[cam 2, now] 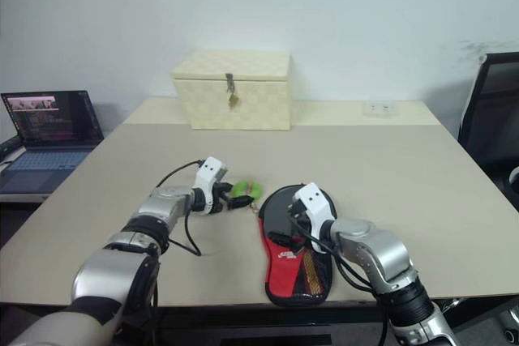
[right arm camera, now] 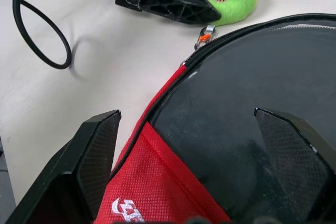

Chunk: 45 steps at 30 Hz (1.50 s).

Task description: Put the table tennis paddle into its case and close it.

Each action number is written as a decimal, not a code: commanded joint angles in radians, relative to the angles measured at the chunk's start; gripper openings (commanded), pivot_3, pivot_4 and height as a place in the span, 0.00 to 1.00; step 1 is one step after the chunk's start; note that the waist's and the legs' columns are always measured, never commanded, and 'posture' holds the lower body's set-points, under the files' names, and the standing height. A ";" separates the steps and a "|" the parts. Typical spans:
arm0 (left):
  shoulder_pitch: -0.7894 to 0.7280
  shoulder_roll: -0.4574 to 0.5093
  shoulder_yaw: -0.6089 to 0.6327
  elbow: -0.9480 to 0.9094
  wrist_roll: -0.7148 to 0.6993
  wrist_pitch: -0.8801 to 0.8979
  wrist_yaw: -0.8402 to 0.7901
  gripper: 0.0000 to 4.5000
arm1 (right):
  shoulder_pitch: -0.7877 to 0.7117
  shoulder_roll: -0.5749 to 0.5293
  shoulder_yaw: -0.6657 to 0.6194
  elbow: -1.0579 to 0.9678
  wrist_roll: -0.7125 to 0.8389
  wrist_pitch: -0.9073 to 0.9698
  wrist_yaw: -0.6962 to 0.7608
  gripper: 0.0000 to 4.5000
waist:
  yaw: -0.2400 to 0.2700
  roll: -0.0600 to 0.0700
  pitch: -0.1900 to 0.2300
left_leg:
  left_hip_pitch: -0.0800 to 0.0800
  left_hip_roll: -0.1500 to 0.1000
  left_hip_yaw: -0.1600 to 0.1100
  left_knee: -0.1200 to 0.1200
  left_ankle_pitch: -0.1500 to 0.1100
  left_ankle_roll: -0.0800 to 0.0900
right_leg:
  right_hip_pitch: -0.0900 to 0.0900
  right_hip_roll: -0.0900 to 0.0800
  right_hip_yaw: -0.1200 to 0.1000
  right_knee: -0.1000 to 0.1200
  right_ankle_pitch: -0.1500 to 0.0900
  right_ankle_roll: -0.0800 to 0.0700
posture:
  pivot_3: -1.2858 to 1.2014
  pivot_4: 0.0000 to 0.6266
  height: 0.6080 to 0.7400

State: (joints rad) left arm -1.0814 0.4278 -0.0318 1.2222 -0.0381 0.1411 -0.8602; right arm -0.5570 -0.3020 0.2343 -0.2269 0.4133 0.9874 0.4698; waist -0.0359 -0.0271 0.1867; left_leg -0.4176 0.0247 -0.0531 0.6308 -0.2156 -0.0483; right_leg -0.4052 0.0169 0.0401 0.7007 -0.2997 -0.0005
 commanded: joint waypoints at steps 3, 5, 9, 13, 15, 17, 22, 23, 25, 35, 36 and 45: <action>-0.013 -0.008 0.010 0.011 0.018 -0.015 -0.013 0.73 | -0.021 0.020 -0.018 -0.030 -0.013 -0.032 -0.016 1.00 | 0.000 0.000 0.000 | 0.000 0.000 0.000 0.000 0.000 0.000 | 0.000 0.000 0.000 0.000 0.000 0.000 | 0.52 0.24 1.00; -0.010 -0.008 0.012 0.009 0.019 -0.016 -0.014 0.57 | -0.038 0.026 -0.012 -0.008 -0.028 -0.049 -0.020 1.00 | 0.000 0.000 0.000 | 0.000 0.000 0.000 0.000 0.000 0.000 | 0.000 0.000 0.000 0.000 0.000 0.000 | 0.52 0.24 1.00; -0.005 -0.007 0.017 0.006 0.019 -0.018 -0.013 0.25 | -0.058 0.035 0.012 0.044 -0.070 -0.081 -0.018 1.00 | 0.000 0.000 0.000 | 0.001 0.000 0.000 0.001 0.000 0.000 | 0.000 0.000 0.000 0.001 0.000 0.000 | 0.52 0.24 1.00; 0.002 -0.008 0.019 0.001 0.019 -0.021 -0.009 0.00 | -0.053 0.051 0.051 0.106 -0.112 -0.110 -0.007 1.00 | -0.002 0.000 0.000 | 0.001 0.000 0.000 0.001 0.000 0.000 | 0.000 0.000 0.000 0.003 0.000 0.000 | 0.52 0.24 1.00; -0.001 -0.012 0.020 0.001 0.022 -0.025 0.007 0.00 | -0.033 0.044 0.083 0.146 -0.137 -0.124 0.005 1.00 | -0.003 0.000 0.000 | 0.002 0.000 0.000 0.002 0.000 0.000 | 0.000 0.000 0.000 0.004 0.000 0.000 | 0.52 0.24 1.00; -0.009 -0.019 0.021 0.003 0.024 -0.028 0.022 0.00 | -0.018 0.034 0.102 0.172 -0.159 -0.134 0.011 1.00 | -0.003 0.000 0.000 | 0.002 0.000 0.000 0.003 0.000 0.000 | 0.000 0.000 0.000 0.005 0.000 0.000 | 0.52 0.24 1.00; -0.049 -0.050 0.029 0.014 0.027 -0.045 0.080 0.00 | 0.011 -0.002 0.125 0.209 -0.221 -0.161 0.017 1.00 | -0.002 -0.001 -0.001 | 0.002 0.000 0.000 0.007 0.000 0.000 | 0.001 0.000 0.000 0.009 0.000 0.000 | 0.52 0.24 1.00; -0.057 -0.055 0.028 0.018 0.033 -0.056 0.097 0.00 | 0.017 -0.007 0.128 0.211 -0.229 -0.161 0.019 1.00 | -0.001 -0.001 -0.001 | 0.002 0.000 0.000 0.009 0.000 0.000 | 0.001 0.000 0.000 0.010 -0.001 0.001 | 0.52 0.24 1.00; -0.077 -0.066 0.021 0.029 0.051 -0.082 0.145 0.00 | 0.031 -0.014 0.130 0.205 -0.238 -0.157 0.022 1.00 | 0.001 -0.002 -0.001 | 0.002 -0.001 -0.001 0.012 0.000 0.000 | 0.001 0.001 0.000 0.012 -0.002 0.003 | 0.52 0.24 1.00; -0.228 -0.160 -0.038 0.118 0.203 -0.197 0.418 0.00 | 0.134 -0.076 0.184 0.105 -0.265 -0.110 0.057 1.00 | 0.004 -0.005 -0.004 | 0.002 -0.003 -0.001 0.014 0.000 0.000 | 0.003 0.002 0.001 0.012 -0.002 0.008 | 0.52 0.24 1.00; -0.240 -0.169 -0.037 0.122 0.210 -0.204 0.435 0.00 | 0.141 -0.083 0.190 0.095 -0.267 -0.105 0.059 1.00 | 0.004 -0.005 -0.004 | 0.002 -0.003 -0.001 0.014 0.000 0.000 | 0.002 0.002 0.001 0.012 -0.002 0.008 | 0.52 0.24 1.00; -0.317 -0.266 -0.199 0.148 0.437 -0.332 0.570 0.00 | 0.231 -0.171 0.238 -0.024 -0.273 -0.053 0.091 1.00 | 0.005 -0.006 -0.004 | 0.001 -0.005 -0.001 0.013 0.000 0.000 | 0.003 0.001 0.001 0.011 -0.002 0.009 | 0.52 0.24 1.00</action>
State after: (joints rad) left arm -1.3276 0.1664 -0.1998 1.3993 0.3520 -0.1281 -0.3329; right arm -0.3985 -0.4392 0.3953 -0.3072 0.1490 0.8367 0.5323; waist -0.0304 -0.0329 0.1827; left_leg -0.4163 0.0189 -0.0542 0.6441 -0.2157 -0.0483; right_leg -0.4023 0.0170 0.0410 0.7120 -0.3023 0.0086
